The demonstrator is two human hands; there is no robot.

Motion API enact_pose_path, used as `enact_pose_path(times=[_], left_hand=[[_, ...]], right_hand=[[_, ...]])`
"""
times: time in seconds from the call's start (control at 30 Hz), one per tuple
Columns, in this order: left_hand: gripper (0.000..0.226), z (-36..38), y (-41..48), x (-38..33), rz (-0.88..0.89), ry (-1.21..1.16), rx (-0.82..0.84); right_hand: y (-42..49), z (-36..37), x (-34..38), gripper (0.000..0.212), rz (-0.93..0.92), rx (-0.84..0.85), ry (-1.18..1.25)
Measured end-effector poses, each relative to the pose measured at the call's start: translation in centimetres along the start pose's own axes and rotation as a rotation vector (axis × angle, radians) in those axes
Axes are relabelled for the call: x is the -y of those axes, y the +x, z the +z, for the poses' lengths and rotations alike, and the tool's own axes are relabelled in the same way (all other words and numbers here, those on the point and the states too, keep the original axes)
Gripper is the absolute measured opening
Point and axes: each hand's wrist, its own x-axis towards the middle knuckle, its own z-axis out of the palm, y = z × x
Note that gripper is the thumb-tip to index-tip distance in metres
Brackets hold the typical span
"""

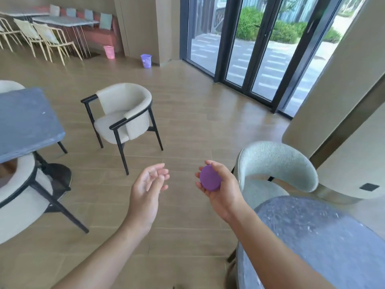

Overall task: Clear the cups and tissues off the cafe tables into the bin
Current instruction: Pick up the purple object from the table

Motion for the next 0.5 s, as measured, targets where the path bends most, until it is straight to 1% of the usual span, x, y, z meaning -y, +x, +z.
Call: enact_pose_path(times=[0.17, 0.33, 0.5], left_hand=[[0.027, 3.4, 11.9, 1.3, -0.013, -0.02, -0.005], [0.021, 5.8, 25.7, 4.2, -0.008, -0.038, 0.004], [0.027, 6.9, 41.8, 6.0, -0.021, -0.033, 0.003]], right_hand=[[11.5, 2.3, 3.7, 0.016, -0.006, 0.012, -0.017], [25.1, 4.7, 6.1, 0.014, -0.017, 0.002, -0.028], [39.9, 9.6, 9.0, 0.014, -0.031, -0.017, -0.039]])
